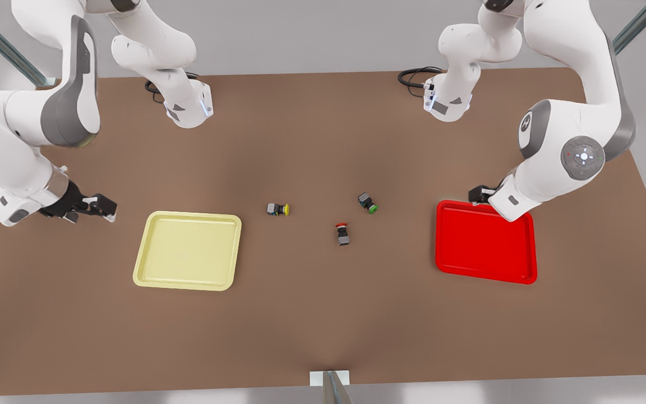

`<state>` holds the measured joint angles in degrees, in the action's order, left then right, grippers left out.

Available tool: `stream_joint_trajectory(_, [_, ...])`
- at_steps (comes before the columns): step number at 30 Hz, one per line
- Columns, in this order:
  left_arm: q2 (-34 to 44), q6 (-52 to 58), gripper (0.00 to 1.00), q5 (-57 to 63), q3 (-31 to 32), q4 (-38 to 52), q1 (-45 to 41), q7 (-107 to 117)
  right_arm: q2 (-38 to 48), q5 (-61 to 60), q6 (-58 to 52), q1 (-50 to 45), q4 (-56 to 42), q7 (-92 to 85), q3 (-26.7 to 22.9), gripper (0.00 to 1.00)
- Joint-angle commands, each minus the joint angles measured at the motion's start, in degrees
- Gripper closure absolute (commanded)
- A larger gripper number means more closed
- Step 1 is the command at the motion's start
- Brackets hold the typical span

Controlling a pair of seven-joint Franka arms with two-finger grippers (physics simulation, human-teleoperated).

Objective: Place the switches on the corresponding trays according to their colors

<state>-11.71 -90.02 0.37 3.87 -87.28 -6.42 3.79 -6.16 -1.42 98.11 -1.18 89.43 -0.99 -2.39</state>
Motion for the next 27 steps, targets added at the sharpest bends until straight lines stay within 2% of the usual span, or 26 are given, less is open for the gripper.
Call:
stream_joint_trajectory(1, [0.0,0.1,0.00,0.1,0.0,0.0,0.0,0.0,0.0,0.1,-0.6,0.0,0.0,0.0,0.0,0.00])
stream_joint_trajectory(3, [-0.4,1.0,0.00,0.0,0.6,-0.4,-0.3,0.5,0.2,1.1,-0.7,-0.1,0.0,0.0,0.2,0.00])
stream_joint_trajectory(5, [-4.5,1.7,0.00,-0.2,1.8,-0.4,-6.8,2.6,0.4,1.1,-1.6,-0.1,0.1,0.1,0.3,0.00])
stream_joint_trajectory(8, [-16.1,-6.7,0.00,-0.1,1.7,7.0,-19.9,31.2,0.8,0.6,-5.1,-0.9,0.9,-1.1,1.0,0.00])
stream_joint_trajectory(10, [-25.9,-8.9,0.00,0.0,1.6,17.3,-24.5,42.9,0.9,0.6,-5.6,-1.0,1.4,-5.9,5.9,0.00])
stream_joint_trajectory(12, [-30.7,-15.6,0.00,0.0,1.7,19.2,-26.9,54.4,0.8,0.8,-3.6,-2.9,3.6,-7.8,10.6,0.00])
stream_joint_trajectory(14, [-31.6,-21.7,0.00,0.1,1.8,16.4,-27.5,55.2,-0.3,1.0,0.3,-2.3,6.5,-15.4,17.6,0.00])
stream_joint_trajectory(17, [-31.7,-26.8,0.00,0.3,1.7,11.6,-27.2,54.3,-1.2,0.8,5.2,-0.3,11.1,-31.9,22.4,0.00])
stream_joint_trajectory(20, [-33.6,-26.7,0.00,0.5,1.7,11.3,-27.2,51.5,-1.7,0.7,10.3,0.9,16.6,-41.0,28.0,0.00])
stream_joint_trajectory(23, [-35.0,-26.8,0.00,0.1,1.8,11.2,-27.2,50.1,-4.4,1.1,22.9,1.3,23.5,-43.4,34.7,0.00])
stream_joint_trajectory(27, [-36.2,-28.8,0.00,-0.1,1.8,11.2,-27.2,50.2,-11.1,5.4,31.5,2.1,25.5,-44.5,37.6,0.00])
